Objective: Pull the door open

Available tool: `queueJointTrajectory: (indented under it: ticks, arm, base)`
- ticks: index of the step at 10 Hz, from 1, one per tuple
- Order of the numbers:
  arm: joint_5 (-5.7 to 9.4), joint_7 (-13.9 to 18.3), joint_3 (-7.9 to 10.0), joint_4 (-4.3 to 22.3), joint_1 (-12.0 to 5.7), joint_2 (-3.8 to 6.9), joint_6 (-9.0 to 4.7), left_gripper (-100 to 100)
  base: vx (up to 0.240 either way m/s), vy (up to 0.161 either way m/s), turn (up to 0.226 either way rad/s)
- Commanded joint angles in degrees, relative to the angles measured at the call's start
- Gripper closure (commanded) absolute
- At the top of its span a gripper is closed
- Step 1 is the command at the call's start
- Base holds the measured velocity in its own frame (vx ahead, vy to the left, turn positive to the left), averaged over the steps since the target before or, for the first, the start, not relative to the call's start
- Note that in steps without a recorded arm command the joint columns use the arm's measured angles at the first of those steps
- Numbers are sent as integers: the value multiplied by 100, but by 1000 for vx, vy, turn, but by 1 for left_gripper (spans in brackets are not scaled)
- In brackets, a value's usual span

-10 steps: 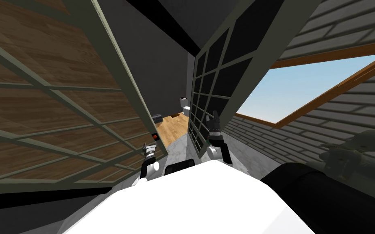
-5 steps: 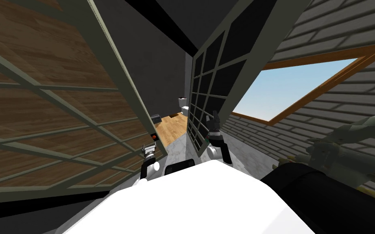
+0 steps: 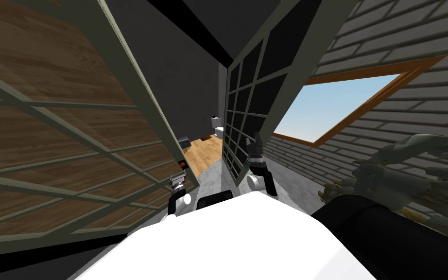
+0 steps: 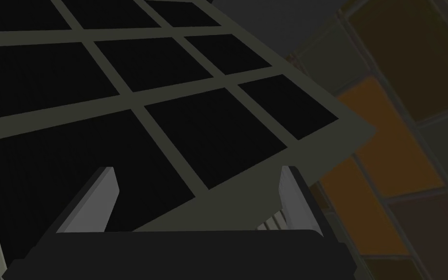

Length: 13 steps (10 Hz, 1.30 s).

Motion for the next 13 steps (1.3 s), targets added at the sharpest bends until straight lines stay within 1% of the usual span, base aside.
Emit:
queueJointTrajectory:
  ticks: [1,2,4,6,8,9,10,13]
  arm:
    - [151,286,-47,-25,26,-5,-40,-100]
    - [151,327,-47,-25,26,-5,-40,-100]
    - [314,637,-96,-58,55,-11,-72,-100]
    - [448,888,-137,-84,79,-16,-98,-100]
    - [568,1116,-173,-107,101,-21,-120,-100]
    - [601,1180,-183,-114,107,-22,-126,-100]
    - [573,1116,-174,-112,104,-22,-120,-100]
    - [493,1446,-359,158,-110,113,-130,-100]
  base:
    - [-20,11,-110]
    - [-16,9,-27]
    - [-16,4,-76]
    - [-20,-6,-83]
    - [-7,-46,-92]
    - [-2,-70,-66]
    - [0,-31,-3]
    - [-93,40,246]
